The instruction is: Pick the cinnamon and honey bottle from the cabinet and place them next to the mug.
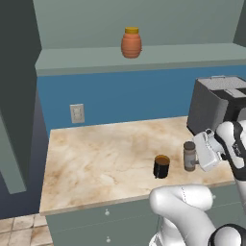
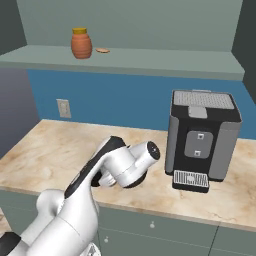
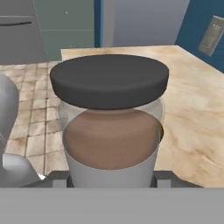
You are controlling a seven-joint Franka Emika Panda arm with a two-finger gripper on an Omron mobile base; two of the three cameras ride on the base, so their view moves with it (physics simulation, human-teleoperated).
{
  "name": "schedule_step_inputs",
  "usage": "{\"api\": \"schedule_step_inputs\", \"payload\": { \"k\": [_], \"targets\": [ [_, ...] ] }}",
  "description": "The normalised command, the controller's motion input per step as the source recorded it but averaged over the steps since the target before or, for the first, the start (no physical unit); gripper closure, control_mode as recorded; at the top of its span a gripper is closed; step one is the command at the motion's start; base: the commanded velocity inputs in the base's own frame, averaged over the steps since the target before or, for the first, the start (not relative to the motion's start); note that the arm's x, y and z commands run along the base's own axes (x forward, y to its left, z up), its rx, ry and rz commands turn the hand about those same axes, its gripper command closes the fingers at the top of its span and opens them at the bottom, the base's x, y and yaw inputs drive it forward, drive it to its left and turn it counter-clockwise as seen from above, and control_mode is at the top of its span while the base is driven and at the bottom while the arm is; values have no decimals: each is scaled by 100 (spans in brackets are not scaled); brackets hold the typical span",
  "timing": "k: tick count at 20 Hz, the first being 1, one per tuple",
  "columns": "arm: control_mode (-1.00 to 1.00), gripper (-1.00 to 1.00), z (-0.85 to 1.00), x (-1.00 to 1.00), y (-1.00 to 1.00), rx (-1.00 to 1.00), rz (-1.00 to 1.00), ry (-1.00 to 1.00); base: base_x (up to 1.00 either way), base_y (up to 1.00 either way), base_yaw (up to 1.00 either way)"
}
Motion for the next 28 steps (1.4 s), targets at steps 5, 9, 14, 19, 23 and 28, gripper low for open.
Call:
{"api": "schedule_step_inputs", "payload": {
  "k": [5, 9, 14, 19, 23, 28],
  "targets": [
    [-100, 100, 0, 26, 0, 0, 0, 0, 0, 0, 0],
    [-100, 100, 0, 23, 0, 0, 0, 0, 0, 0, 0],
    [-100, 100, -8, 9, 0, 2, 0, 0, 0, 0, 0],
    [-100, 100, -5, 0, 0, 13, 0, 0, 0, 0, 0],
    [-100, 100, -7, 1, 0, 14, 0, 0, 0, 0, 0],
    [-100, 100, -9, 2, 0, 11, 0, 0, 0, 0, 0]
  ]
}}
